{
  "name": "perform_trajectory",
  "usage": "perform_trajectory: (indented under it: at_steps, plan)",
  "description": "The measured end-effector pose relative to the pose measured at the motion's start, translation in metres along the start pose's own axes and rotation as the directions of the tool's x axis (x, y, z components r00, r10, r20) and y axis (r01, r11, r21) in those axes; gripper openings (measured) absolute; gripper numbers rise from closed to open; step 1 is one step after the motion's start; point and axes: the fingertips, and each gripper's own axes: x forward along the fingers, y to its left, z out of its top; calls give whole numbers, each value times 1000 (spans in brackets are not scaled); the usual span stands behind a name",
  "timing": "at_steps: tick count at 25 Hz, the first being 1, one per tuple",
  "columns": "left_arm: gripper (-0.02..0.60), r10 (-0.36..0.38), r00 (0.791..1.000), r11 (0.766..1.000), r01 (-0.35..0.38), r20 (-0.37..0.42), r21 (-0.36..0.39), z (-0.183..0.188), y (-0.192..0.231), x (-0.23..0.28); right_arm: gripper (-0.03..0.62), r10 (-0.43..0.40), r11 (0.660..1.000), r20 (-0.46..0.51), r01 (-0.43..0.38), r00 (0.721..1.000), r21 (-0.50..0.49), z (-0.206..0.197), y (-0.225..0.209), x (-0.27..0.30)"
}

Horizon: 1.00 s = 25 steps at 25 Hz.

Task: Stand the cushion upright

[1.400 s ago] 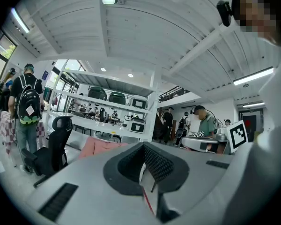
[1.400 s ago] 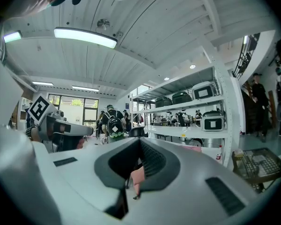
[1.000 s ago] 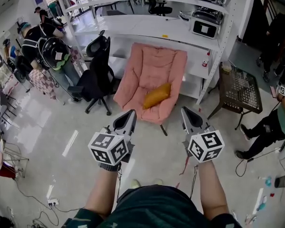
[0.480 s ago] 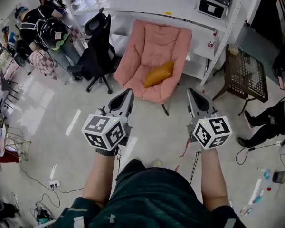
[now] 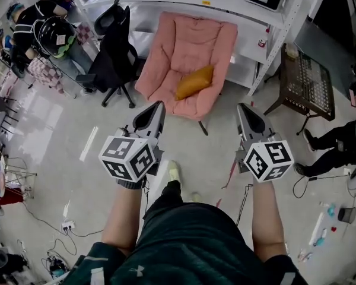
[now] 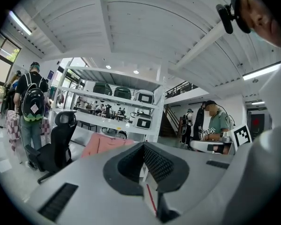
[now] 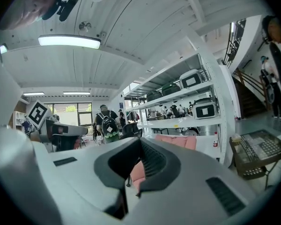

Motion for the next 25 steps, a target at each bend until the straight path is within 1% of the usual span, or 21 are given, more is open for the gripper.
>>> perform_trajectory:
  at_steps: [5, 10, 17, 25]
  plan:
    - [6, -14, 1000, 1000, 14, -13, -9, -5, 21, 31, 3, -18, 1000, -25, 18, 1000, 2, -11, -13, 30]
    - [6, -37, 999, 999, 36, -30, -17, -6, 54, 73, 3, -45, 999, -56, 45, 997, -1, -20, -29, 75]
    - [6, -85, 995, 996, 85, -44, -8, 9, 111, 141, 4, -82, 997, -93, 83, 992, 3, -22, -48, 158]
    - [6, -148, 988, 989, 147, -47, -15, 27, 182, 213, 5, -132, 990, -135, 136, 982, 27, -25, -66, 255]
